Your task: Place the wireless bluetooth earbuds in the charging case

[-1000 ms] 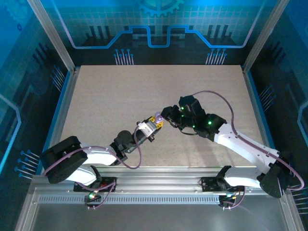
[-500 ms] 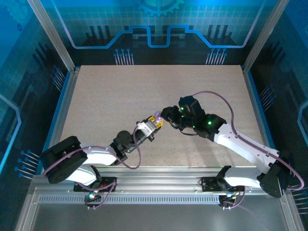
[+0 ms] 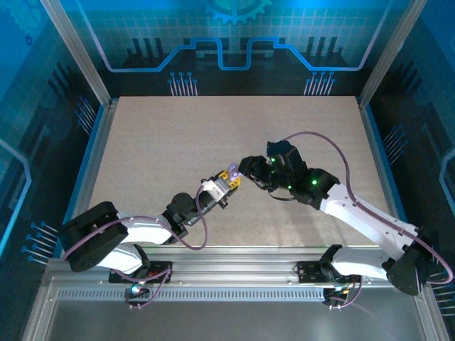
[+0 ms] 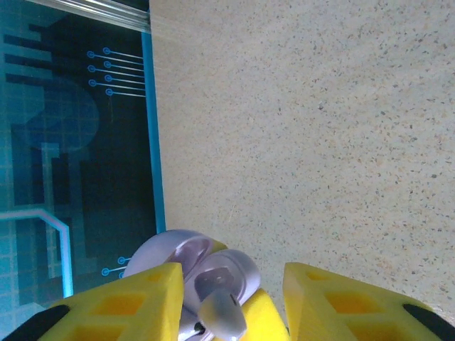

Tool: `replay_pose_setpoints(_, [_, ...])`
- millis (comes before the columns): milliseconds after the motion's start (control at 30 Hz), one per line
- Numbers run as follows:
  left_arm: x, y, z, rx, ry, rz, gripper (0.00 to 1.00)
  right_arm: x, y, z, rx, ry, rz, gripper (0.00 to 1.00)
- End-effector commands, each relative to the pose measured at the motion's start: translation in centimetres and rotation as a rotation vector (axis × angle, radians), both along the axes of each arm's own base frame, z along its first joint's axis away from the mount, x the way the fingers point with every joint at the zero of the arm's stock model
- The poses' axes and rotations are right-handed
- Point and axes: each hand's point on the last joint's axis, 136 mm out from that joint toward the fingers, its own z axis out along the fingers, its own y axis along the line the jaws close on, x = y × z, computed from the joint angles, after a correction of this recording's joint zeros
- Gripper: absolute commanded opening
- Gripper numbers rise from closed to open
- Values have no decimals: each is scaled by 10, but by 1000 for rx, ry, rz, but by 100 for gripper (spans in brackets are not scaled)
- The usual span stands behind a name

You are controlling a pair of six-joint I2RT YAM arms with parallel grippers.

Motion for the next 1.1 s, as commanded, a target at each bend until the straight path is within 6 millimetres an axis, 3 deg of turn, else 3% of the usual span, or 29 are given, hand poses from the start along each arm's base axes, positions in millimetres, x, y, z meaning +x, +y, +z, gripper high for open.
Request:
replay_pose_setpoints(0, [-5,1,24,-64,-47,-11,14,1,-8,19,1,-57,-1,42])
replay_pose_setpoints(367, [-5,0,24,-62,-44,-11,14,-12,-3,32,32,-78,70,29])
replay_pose_setpoints(1067, [-6,1,25,-62,-44,-12,14,-15,14,24,40,-53,116,24])
